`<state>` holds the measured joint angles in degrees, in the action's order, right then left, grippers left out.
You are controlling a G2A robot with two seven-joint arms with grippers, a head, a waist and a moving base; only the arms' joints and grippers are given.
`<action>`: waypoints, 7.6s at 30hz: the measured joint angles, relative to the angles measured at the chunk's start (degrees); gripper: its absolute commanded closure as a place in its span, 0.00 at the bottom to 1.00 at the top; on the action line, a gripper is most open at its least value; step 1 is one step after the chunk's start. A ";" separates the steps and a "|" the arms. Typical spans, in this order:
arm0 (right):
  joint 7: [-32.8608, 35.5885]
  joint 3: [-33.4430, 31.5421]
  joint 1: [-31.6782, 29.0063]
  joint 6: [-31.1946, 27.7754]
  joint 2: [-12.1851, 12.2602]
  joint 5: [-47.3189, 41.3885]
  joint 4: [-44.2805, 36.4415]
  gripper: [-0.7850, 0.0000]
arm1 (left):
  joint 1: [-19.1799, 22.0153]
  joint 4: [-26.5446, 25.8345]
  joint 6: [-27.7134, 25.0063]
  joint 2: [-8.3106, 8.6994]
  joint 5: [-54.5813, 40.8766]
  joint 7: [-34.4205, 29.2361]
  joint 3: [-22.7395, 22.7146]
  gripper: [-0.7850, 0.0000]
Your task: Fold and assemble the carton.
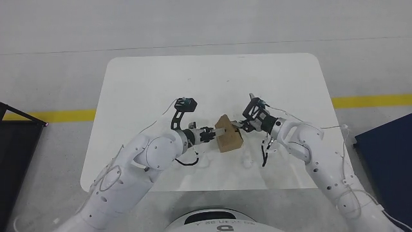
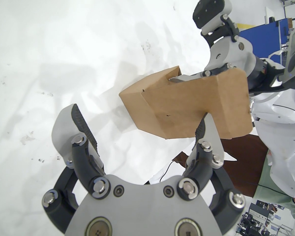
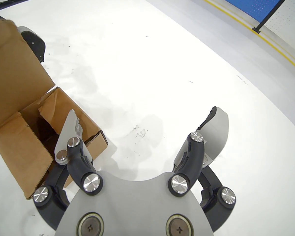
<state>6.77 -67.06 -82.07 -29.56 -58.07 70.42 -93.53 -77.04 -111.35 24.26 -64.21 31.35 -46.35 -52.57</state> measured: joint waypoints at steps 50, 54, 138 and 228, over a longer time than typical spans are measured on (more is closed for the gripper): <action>5.36 -9.97 -8.33 0.45 0.99 -10.63 -0.31 0.00 | 9.93 13.36 4.50 -4.04 0.88 -3.12 7.46 0.00; 7.04 -9.34 -8.36 1.76 0.86 -10.30 -0.20 0.00 | 9.55 12.38 4.58 -3.98 0.81 -3.20 6.75 0.00; -3.16 -12.78 -12.94 -4.89 0.97 -8.63 -3.20 0.00 | 7.80 -5.57 19.89 -7.66 29.54 -13.80 18.97 0.00; 4.92 -8.66 -7.38 -4.16 0.08 -8.03 0.19 0.00 | -14.86 -12.80 -2.25 -26.11 66.21 -24.51 -9.84 0.00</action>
<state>11.68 -75.72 -89.45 -33.71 -57.99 62.39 -93.35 -91.90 -124.15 22.01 -90.32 97.56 -70.86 -62.41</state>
